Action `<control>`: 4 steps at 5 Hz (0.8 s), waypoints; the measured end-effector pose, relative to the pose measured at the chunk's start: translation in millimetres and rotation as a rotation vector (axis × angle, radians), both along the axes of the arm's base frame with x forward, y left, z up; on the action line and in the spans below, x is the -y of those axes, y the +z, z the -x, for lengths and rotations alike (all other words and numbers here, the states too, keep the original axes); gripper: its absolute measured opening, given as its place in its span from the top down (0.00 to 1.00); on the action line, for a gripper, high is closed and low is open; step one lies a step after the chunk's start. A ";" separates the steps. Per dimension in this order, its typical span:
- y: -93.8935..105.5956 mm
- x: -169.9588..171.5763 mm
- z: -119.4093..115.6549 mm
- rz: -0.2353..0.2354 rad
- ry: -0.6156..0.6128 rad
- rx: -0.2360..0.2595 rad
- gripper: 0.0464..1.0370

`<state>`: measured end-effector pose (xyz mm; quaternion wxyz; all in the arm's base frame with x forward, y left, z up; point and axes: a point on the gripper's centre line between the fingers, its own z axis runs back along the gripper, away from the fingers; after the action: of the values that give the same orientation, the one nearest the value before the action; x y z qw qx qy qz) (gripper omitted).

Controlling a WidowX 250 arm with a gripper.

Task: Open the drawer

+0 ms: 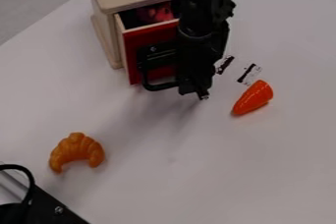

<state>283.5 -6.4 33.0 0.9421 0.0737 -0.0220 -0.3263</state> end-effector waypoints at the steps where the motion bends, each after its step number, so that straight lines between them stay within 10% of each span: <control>1: 0.1 2.6 1.1 0.003 -0.001 -0.008 0.93; 4: -2.8 18.3 9.0 -0.031 0.006 -0.030 0.89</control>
<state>274.5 -24.6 30.3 0.9421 0.0836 -0.0023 -0.3247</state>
